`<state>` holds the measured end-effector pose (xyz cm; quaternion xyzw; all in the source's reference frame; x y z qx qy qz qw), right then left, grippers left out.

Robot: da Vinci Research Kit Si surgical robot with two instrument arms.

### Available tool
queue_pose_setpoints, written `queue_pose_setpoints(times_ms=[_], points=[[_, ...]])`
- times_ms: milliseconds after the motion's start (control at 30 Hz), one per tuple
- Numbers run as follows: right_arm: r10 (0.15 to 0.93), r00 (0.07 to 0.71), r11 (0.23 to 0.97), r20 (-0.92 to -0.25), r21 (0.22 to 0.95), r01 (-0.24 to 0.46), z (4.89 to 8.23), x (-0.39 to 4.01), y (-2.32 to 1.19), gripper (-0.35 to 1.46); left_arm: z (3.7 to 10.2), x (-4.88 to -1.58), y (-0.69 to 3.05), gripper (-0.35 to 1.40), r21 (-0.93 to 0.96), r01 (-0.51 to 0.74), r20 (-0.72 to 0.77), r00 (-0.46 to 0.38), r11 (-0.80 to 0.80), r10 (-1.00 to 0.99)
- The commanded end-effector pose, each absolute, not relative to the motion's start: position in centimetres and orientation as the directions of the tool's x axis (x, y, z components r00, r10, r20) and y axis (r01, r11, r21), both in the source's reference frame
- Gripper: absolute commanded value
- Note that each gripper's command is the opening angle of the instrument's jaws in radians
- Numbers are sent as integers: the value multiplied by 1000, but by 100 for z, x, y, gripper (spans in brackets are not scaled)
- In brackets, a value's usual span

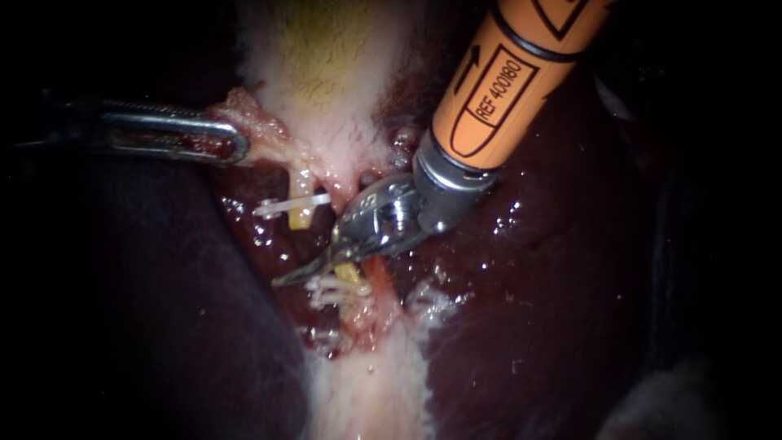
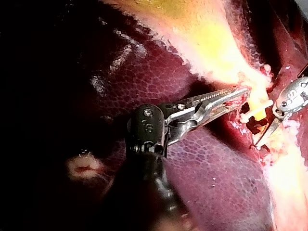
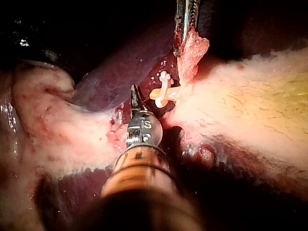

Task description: Go back from the cut left tube

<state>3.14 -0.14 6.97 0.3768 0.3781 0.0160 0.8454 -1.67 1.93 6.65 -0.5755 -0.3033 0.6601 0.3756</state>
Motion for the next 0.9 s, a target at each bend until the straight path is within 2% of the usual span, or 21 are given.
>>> queue_pose_setpoints(times_ms=[33, 133, 167, 267, 367, 467, 700, 900], points=[[312, 713, 716, -628, 649, 258, 697, 314, -15, -35, 665, -167, 193, -35, -833, -147, -532, -55, -534, 845], [316, 708, 715, -632, 649, 261, 696, 315, -16, -35, 665, -167, 193, -35, -833, -147, -532, -55, -534, 845], [322, 700, 713, -638, 650, 264, 696, 315, -17, -28, 665, -167, 193, -35, -833, -147, -532, -55, -534, 845], [346, 671, 711, -656, 649, 269, 695, 315, -17, 17, 666, -167, 194, -35, -832, -147, -532, -56, -534, 845], [346, 671, 711, -656, 649, 269, 695, 315, -17, 44, 666, -167, 194, -35, -832, -147, -532, -56, -534, 845], [348, 668, 720, -658, 644, 259, 694, 316, -17, 81, 667, -167, 194, -35, -832, -146, -532, -56, -534, 845], [351, 665, 732, -659, 636, 244, 693, 316, -17, 108, 667, -166, 194, -35, -832, -146, -533, -56, -534, 845], [354, 661, 743, -662, 628, 231, 688, 314, -20, 120, 667, -166, 194, -35, -832, -146, -533, -56, -535, 845]])
